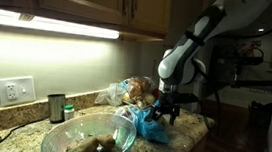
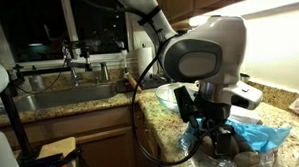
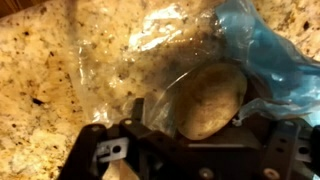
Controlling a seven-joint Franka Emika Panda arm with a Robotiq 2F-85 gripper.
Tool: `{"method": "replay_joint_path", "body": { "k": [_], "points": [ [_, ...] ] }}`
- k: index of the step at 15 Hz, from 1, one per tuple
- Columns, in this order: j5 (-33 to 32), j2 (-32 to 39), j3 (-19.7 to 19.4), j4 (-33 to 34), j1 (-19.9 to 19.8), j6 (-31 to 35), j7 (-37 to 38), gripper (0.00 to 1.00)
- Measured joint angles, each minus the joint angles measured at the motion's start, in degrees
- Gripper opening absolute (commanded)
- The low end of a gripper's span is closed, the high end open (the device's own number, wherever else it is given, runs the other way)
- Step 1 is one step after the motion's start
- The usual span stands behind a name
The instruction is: Remove three potatoes from the plastic bag and place them in the glass bowl on the left
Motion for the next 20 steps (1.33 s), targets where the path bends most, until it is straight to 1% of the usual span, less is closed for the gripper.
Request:
{"method": "replay_joint_path", "body": {
  "k": [5,12,13,14,16,17,18,20],
  "points": [
    [2.2,0.4,0.5,0.3,0.0,0.8,0.0,1.00],
    [2.4,3.2,0.6,1.6,0.0,3.6,0.0,1.00],
    [2.4,3.7,0.6,1.9,0.0,3.7,0.0,0.96],
    [2.4,4.1,0.5,2.2,-0.1,3.7,0.0,0.74],
    [2.4,4.6,0.4,2.4,-0.1,3.7,0.0,0.69],
    [2.4,4.8,0.4,2.6,-0.1,3.7,0.0,0.64],
    [2.4,5.0,0.5,2.7,-0.1,3.7,0.0,0.55],
    [2.4,5.2,0.7,2.7,-0.1,3.7,0.0,0.42]
  ]
}}
